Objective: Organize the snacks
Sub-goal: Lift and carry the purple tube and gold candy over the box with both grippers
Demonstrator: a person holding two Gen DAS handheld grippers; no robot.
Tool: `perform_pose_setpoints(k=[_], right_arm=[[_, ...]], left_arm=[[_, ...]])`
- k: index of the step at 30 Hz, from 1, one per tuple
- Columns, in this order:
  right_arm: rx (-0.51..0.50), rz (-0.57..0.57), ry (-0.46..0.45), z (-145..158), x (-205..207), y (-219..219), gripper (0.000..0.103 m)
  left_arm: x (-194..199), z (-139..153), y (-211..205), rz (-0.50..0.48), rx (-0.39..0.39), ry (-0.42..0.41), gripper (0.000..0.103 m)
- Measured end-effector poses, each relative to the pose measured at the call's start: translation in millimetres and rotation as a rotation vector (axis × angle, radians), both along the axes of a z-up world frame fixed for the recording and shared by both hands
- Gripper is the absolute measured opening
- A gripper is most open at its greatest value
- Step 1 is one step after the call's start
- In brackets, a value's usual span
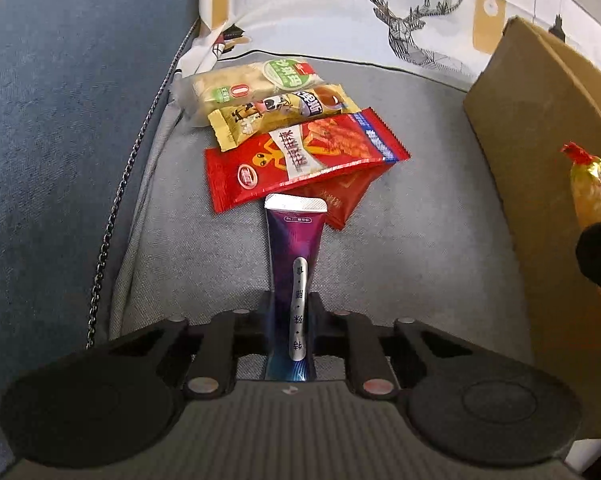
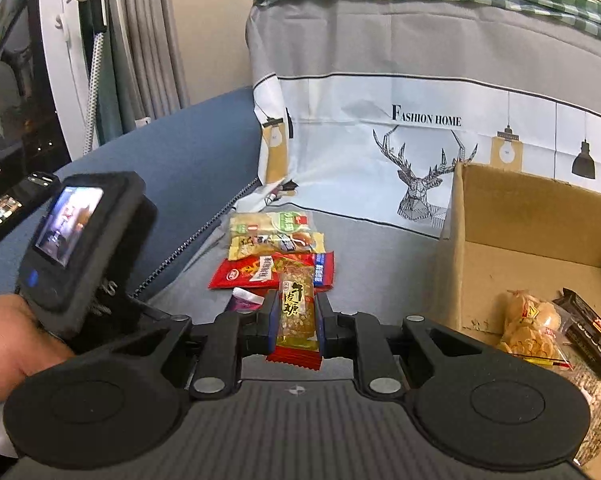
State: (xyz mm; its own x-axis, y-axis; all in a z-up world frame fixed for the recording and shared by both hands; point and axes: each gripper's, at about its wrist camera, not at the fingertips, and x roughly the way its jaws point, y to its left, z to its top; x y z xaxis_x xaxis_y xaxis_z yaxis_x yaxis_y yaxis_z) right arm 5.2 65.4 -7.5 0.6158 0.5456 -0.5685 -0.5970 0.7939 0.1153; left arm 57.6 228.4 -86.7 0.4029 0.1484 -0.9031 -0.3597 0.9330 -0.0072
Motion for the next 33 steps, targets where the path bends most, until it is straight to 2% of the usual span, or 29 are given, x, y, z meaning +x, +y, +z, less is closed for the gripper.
perform_pose_setpoints(k=[6, 9, 13, 16, 19, 23, 26, 28, 31, 33], right_arm=[[0.048, -0.009, -0.03, 17.2, -2.0, -11.3, 0.019], [0.071, -0.018, -0.046, 24.4, -1.9, -18.9, 0.019], [0.094, -0.039, -0.075, 33.1, 0.9, -32.4, 0.019], [0.115, -0.072, -0.095, 38.0, 5.0, -44.9, 0.019], [0.137, -0.117, -0.111, 41.4, 11.6, -60.1, 0.019], [0.163, -0.181, -0.142, 45.7, 20.0, -81.6, 0.019], [0.18, -0.239, -0.155, 47.5, 27.1, -98.8, 0.019], [0.187, -0.278, -0.157, 48.9, 31.5, -112.1, 0.019], [0.187, -0.323, -0.155, 47.8, 36.9, -130.3, 0.019], [0.176, -0.34, -0.161, 46.0, 39.2, -139.8, 0.019]], left_arm=[[-13.5, 39.8, 5.5, 0.05, -0.06, -0.186, 0.014], [-19.8, 62.5, -0.3, 0.047, -0.051, -0.285, 0.014], [-28.4, 99.6, -20.9, 0.005, 0.007, -0.438, 0.014], [-25.3, 124.3, -31.1, 0.005, -0.017, -0.527, 0.014], [-9.8, 143.5, -44.4, 0.002, -0.042, -0.562, 0.014], [11.2, 160.3, -65.2, 0.008, -0.125, -0.618, 0.014], [18.0, 153.6, -78.2, -0.014, -0.16, -0.665, 0.014], [21.9, 143.5, -84.9, -0.036, -0.171, -0.647, 0.014], [33.0, 132.1, -93.2, -0.069, -0.229, -0.616, 0.014], [40.4, 129.6, -100.6, -0.093, -0.213, -0.625, 0.014]])
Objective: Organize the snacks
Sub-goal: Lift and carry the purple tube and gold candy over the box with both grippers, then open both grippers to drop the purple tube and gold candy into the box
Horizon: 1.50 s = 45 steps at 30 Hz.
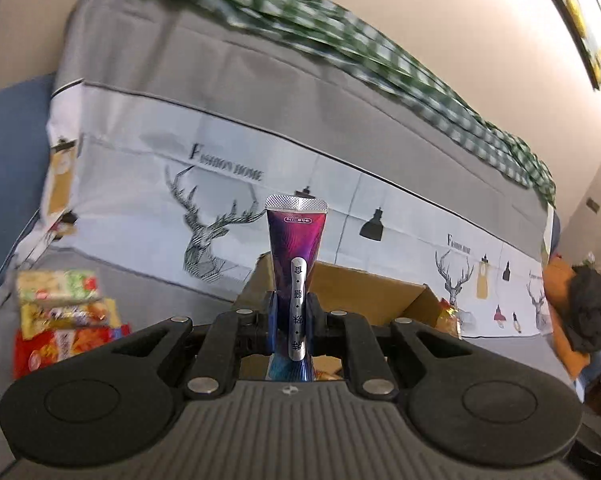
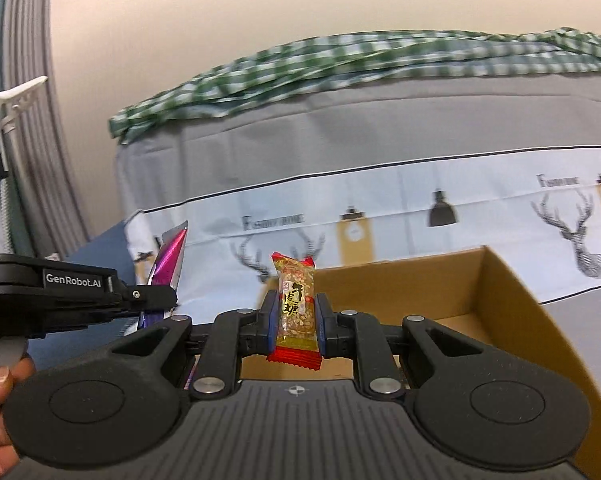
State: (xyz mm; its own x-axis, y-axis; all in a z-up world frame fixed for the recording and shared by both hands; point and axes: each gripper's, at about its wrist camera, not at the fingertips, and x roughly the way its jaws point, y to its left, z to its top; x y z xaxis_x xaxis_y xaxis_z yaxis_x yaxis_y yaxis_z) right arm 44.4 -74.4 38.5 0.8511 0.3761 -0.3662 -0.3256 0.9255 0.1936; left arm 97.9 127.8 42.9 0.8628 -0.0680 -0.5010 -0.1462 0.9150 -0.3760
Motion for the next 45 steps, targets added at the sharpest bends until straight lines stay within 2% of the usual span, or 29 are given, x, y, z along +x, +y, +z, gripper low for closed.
perform_pose_setpoints(k=[2, 8, 22, 30, 45], right_arm=[[-0.015, -0.02, -0.002, -1.9, 3.6, -6.9, 0.019], [-0.009, -0.095, 0.02, -8.0, 17.1, -26.7, 0.019], [-0.001, -0.211, 0.014, -9.7, 18.5, -42.0, 0.019], [-0.001, -0.27, 0.027, -13.6, 21.1, -48.8, 0.019], [0.0, -0.292, -0.006, -11.3, 17.6, -52.1, 0.019]], left_arm=[[9.0, -2.9, -6.7, -0.008, 0.013, -0.007, 0.014], [16.5, -8.1, -13.1, -0.044, -0.027, -0.028, 0.014], [2.9, 0.3, -60.3, -0.195, -0.017, -0.143, 0.014], [2.9, -4.4, -76.7, -0.239, 0.018, -0.135, 0.014], [2.3, -3.8, -86.3, -0.283, 0.035, -0.144, 0.014]])
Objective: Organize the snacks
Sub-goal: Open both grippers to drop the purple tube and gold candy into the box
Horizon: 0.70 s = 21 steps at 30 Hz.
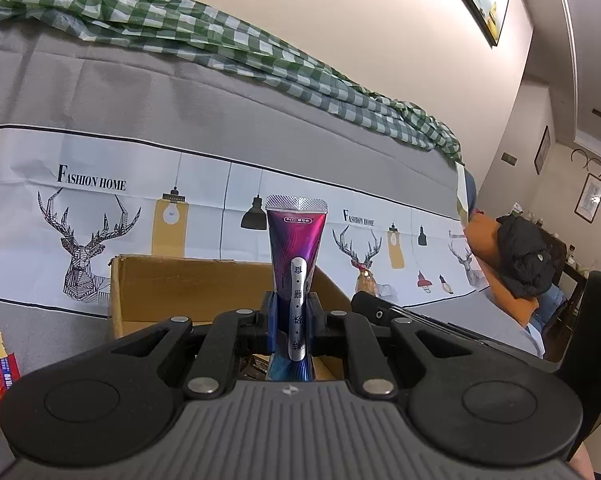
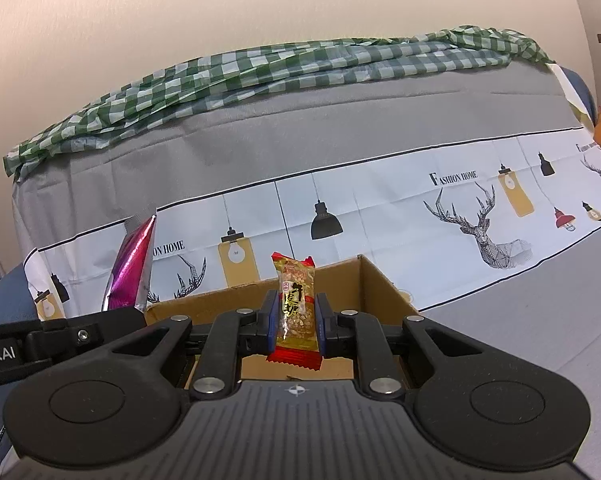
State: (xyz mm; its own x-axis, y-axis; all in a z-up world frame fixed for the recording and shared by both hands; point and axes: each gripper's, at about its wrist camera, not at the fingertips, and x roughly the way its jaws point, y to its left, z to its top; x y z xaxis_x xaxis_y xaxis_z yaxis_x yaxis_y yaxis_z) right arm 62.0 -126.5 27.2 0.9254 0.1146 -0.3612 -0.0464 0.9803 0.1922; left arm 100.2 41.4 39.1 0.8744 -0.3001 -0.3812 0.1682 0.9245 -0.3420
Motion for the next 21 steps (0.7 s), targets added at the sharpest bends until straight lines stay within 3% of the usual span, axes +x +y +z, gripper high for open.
perform_pose_setpoints(k=[21], right_arm=[[-0.009, -0.006, -0.019, 0.1, -3.2, 1.3, 0.019]], left_arm=[[1.0, -0.1, -2.0, -0.017, 0.003, -0.006, 0.014]])
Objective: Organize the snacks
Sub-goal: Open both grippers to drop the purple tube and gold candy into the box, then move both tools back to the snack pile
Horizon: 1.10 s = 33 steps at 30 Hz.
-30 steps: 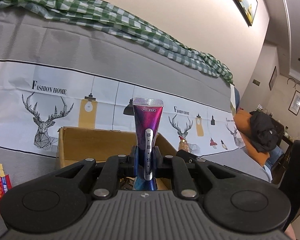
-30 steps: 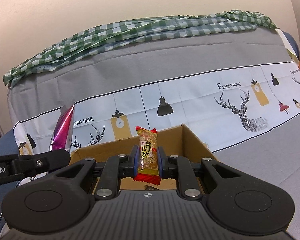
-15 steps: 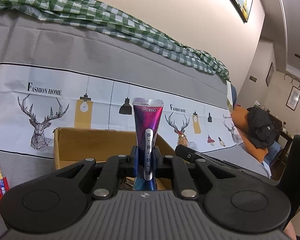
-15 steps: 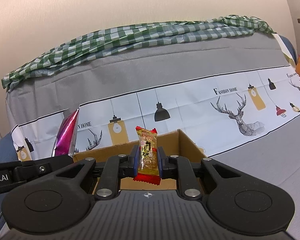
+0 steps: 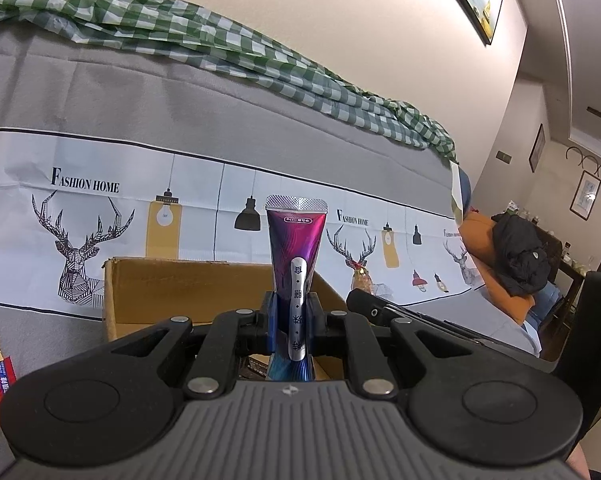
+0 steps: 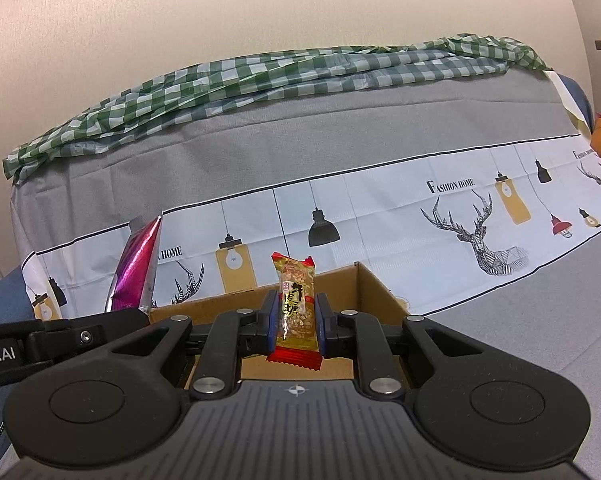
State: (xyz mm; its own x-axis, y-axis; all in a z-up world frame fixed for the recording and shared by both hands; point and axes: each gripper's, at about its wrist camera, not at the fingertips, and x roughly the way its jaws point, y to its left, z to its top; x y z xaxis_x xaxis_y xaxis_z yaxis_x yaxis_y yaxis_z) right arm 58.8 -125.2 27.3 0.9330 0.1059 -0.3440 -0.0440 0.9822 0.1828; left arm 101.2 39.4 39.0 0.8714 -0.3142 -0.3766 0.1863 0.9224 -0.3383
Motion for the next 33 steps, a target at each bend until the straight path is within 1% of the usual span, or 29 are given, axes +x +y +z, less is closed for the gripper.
perform_pose_setpoints(k=[14, 18, 19, 20, 21, 22, 25, 33], right_arm=[[-0.001, 0.0, 0.005, -1.5, -0.9, 2.2, 0.019], [0.006, -0.004, 0.013, -1.5, 0.2, 2.1, 0.02], [0.001, -0.01, 0.013, -1.6, 0.0, 2.7, 0.024], [0.0, -0.015, 0.014, -1.5, 0.5, 2.0, 0.037], [0.002, -0.022, 0.015, -1.5, 0.6, 1.5, 0.046], [0.002, -0.028, 0.015, -1.3, 0.8, 1.1, 0.048], [0.0, -0.038, 0.014, -1.0, 1.4, 0.7, 0.051], [-0.001, -0.024, 0.021, -2.4, 0.8, 6.5, 0.052]], left_arm=[[-0.3, 0.5, -1.2, -0.005, -0.004, 0.007, 0.015], [2.2, -1.2, -1.2, -0.028, -0.026, 0.032, 0.019], [2.8, -2.4, -1.2, -0.031, -0.03, 0.039, 0.021], [3.5, -3.2, -1.1, -0.032, -0.031, 0.044, 0.022], [3.9, -3.6, -0.7, -0.03, -0.032, 0.047, 0.029], [4.0, -3.8, -0.5, -0.023, -0.031, 0.048, 0.034], [4.0, -2.6, 1.3, -0.014, -0.034, 0.045, 0.034], [2.3, -1.6, 6.2, -0.003, -0.026, 0.05, 0.034]])
